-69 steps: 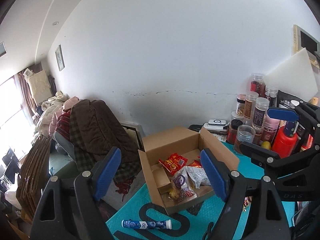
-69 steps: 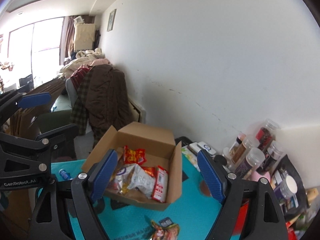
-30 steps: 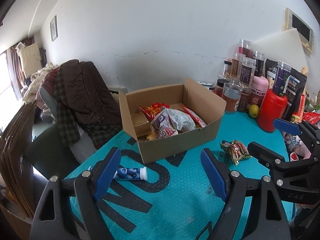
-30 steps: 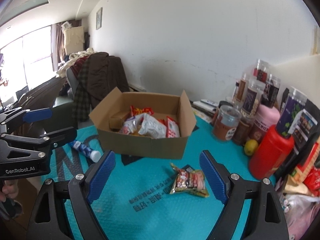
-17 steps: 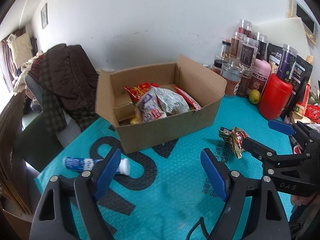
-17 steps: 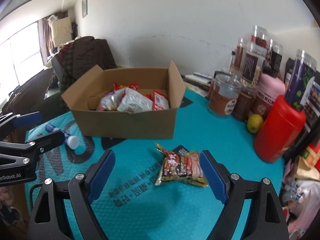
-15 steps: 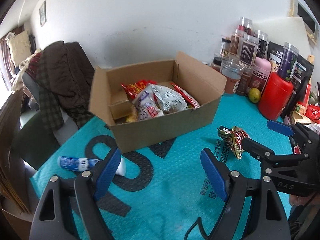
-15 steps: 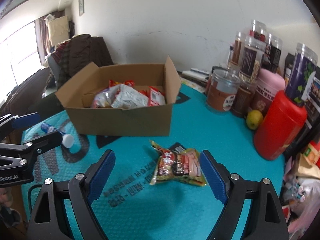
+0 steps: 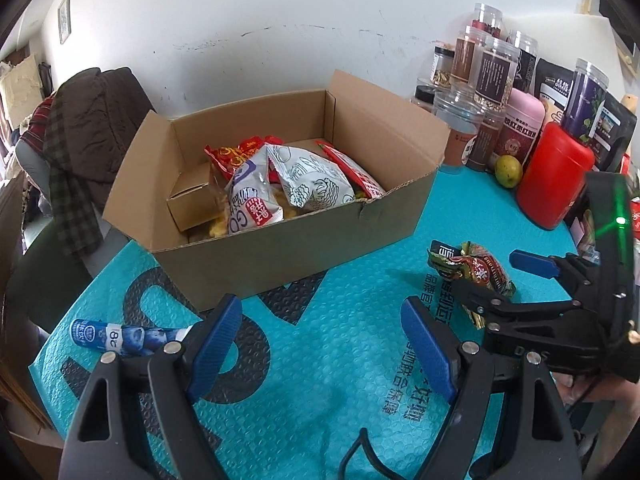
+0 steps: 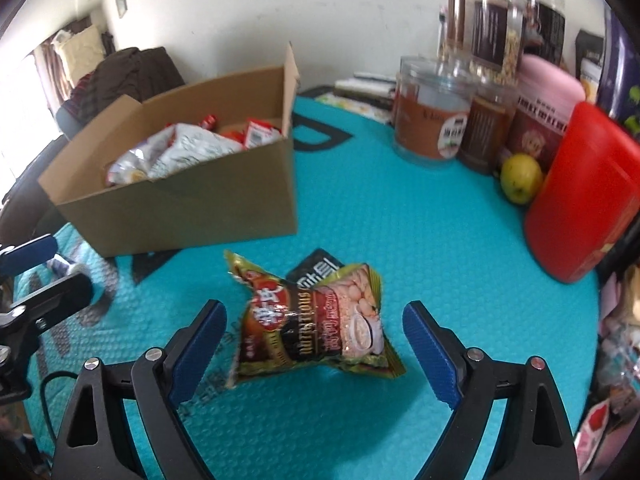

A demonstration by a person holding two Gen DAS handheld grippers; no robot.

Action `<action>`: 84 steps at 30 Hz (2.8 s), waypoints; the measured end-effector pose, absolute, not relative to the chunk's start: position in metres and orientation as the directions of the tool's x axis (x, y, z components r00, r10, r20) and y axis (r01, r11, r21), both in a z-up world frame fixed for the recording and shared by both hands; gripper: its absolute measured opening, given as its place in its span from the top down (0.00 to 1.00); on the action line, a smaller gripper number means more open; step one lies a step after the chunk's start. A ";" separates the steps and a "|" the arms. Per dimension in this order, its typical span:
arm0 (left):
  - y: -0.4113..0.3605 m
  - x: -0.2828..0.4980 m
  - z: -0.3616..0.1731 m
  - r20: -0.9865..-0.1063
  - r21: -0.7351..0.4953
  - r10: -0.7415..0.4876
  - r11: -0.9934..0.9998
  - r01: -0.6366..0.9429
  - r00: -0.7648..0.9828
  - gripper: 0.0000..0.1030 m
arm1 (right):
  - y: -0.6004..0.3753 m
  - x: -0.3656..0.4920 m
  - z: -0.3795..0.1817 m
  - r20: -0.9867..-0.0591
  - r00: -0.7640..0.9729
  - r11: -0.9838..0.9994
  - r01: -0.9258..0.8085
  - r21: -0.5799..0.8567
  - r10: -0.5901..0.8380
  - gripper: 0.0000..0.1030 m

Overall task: Organize snacks
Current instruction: 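Move both tools toward the green-brown bag and blue tube, then grasp the green-brown snack bag with the right tool while the left grasps the blue tube, then lift the green-brown bag and blue tube off the table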

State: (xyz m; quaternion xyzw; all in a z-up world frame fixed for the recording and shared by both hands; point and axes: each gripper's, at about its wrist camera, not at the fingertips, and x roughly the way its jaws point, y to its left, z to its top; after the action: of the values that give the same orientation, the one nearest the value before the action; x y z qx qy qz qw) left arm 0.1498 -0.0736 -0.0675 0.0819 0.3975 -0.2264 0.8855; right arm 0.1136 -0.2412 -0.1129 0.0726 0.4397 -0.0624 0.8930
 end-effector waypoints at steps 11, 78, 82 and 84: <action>-0.061 0.151 -0.071 -0.741 -0.045 -0.329 0.894 0.445 0.585 0.20 | -0.250 0.115 -0.134 -0.817 0.577 0.971 0.200 0.130 -0.009 0.33; 0.052 0.166 -0.130 -0.887 -0.077 -0.322 0.810 0.581 0.331 0.68 | -0.085 0.125 -0.113 -0.807 0.498 0.948 -0.192 0.255 0.318 0.51; 0.044 0.153 -0.129 -0.884 -0.121 -0.353 0.806 0.579 0.306 0.73 | -0.090 0.119 -0.116 -0.808 0.497 0.949 -0.178 0.260 0.315 0.51; 0.040 0.146 -0.128 -0.882 -0.124 -0.356 0.808 0.576 0.310 0.73 | -0.094 0.113 -0.117 -0.811 0.498 0.952 -0.169 0.256 0.306 0.51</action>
State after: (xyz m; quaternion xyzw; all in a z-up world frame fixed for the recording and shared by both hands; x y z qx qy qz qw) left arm 0.1458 0.0405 -0.1283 0.1075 0.5106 -0.2905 0.8021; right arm 0.1131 -0.0942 -0.1169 0.0715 0.4817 0.1377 0.8625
